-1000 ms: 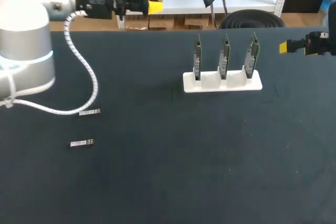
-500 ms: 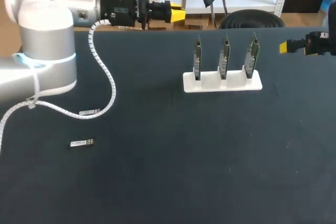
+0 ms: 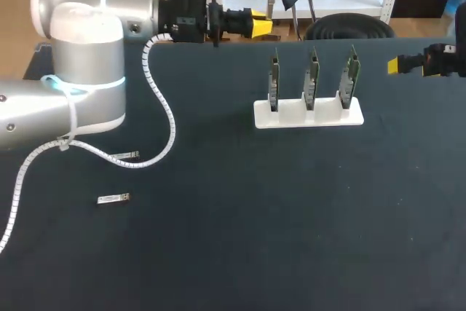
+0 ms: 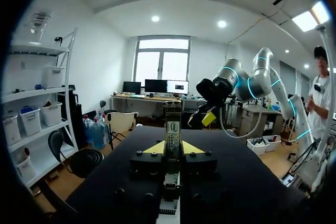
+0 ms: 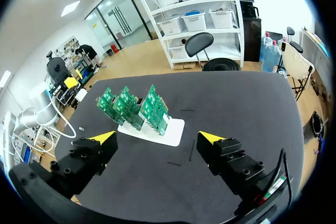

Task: Pick up the optical module with the left hand, and insert it into the network port with the right hand.

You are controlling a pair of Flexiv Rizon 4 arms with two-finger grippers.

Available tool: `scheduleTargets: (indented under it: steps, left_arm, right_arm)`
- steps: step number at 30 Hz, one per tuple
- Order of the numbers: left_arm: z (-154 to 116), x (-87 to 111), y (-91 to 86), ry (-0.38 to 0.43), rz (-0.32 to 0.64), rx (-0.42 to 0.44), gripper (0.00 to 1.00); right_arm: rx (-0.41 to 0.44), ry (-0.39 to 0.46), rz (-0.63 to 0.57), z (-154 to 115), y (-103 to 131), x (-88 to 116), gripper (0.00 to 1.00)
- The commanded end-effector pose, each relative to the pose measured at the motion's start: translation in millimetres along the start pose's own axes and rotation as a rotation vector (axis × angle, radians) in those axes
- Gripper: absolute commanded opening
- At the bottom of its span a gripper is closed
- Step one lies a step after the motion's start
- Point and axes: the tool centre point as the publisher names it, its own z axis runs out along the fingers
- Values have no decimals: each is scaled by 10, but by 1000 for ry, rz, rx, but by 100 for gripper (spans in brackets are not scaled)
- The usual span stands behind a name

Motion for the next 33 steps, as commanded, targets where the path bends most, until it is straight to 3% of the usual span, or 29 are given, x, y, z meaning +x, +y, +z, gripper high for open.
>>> scheduleTargets:
  steps: [1,16,33]
  left_arm:
    - [47,39,-72,-8,9,-5,0]
    - [183,155,-148,-21,-34,-30,0]
    - [231,290,-81,8,-57,-35,0]
  right_arm:
    - [0,0,0,0,0,0,100]
    - [0,0,0,0,0,0,100]
    - [0,0,0,0,0,0,100]
